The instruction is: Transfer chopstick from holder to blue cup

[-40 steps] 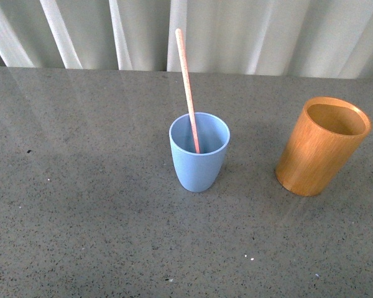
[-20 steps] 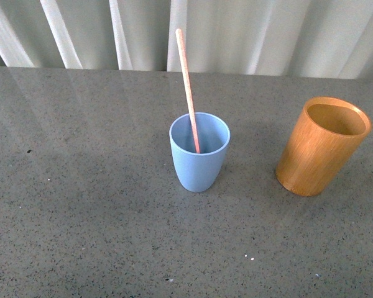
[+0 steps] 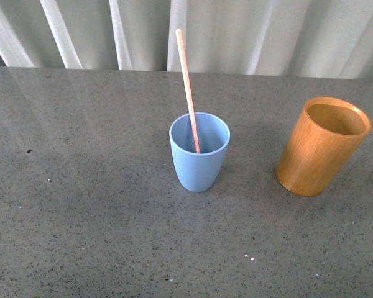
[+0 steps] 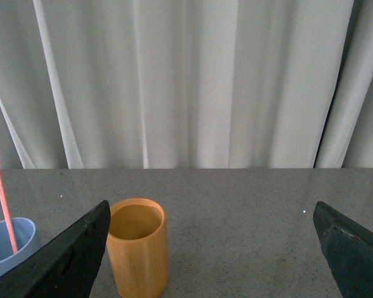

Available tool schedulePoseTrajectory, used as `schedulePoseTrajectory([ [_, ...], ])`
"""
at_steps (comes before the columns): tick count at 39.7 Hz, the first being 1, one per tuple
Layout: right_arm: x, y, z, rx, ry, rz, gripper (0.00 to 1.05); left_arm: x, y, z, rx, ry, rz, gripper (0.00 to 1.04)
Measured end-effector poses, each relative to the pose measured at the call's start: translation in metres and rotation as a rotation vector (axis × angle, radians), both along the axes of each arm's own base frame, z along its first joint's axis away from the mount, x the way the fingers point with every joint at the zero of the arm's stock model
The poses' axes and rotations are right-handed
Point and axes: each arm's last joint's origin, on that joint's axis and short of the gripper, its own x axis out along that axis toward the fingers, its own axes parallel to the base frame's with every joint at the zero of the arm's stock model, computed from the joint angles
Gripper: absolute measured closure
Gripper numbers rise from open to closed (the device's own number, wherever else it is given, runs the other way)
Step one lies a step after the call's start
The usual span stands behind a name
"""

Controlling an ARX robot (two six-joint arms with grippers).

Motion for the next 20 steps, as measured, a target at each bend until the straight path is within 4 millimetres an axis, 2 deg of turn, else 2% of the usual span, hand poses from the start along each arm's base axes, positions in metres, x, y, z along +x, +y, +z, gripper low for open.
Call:
schedulePoseTrajectory([
  [20,0.0,0.0,0.0,0.0,0.0,0.0,0.1,0.0,0.0,0.0,0.0,0.0,0.0,0.07],
])
